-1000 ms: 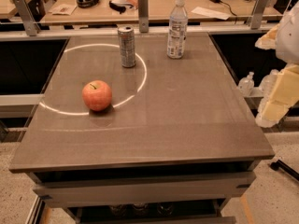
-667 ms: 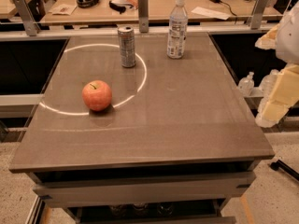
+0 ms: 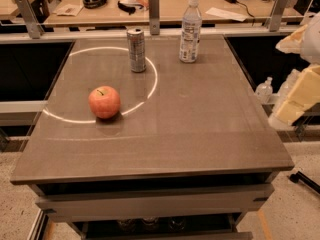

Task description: Move redbull can near apple

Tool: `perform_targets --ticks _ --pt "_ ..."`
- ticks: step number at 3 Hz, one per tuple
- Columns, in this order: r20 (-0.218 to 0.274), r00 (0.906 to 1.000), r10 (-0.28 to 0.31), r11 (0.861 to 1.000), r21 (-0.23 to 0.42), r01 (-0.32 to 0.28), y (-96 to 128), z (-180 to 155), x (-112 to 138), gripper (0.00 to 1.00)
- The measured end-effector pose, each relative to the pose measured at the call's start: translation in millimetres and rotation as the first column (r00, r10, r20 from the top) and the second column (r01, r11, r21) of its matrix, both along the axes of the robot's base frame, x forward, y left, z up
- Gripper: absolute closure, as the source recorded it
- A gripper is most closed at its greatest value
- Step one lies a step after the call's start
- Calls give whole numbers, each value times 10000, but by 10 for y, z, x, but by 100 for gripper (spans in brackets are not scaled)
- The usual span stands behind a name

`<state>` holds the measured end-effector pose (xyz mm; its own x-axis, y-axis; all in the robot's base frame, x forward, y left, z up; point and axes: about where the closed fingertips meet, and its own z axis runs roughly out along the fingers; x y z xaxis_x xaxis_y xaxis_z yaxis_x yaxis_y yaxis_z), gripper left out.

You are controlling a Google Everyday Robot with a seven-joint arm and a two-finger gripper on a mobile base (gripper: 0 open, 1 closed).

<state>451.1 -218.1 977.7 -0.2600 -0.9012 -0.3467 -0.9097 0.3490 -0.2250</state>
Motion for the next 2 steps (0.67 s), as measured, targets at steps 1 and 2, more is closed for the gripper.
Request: perform_targets --ticks 1,2 --pt "141 9998 -167 9815 1910 137 95 -125 115 0" --pt "576 9975 -405 9267 3755 159 164 -249 205 0"
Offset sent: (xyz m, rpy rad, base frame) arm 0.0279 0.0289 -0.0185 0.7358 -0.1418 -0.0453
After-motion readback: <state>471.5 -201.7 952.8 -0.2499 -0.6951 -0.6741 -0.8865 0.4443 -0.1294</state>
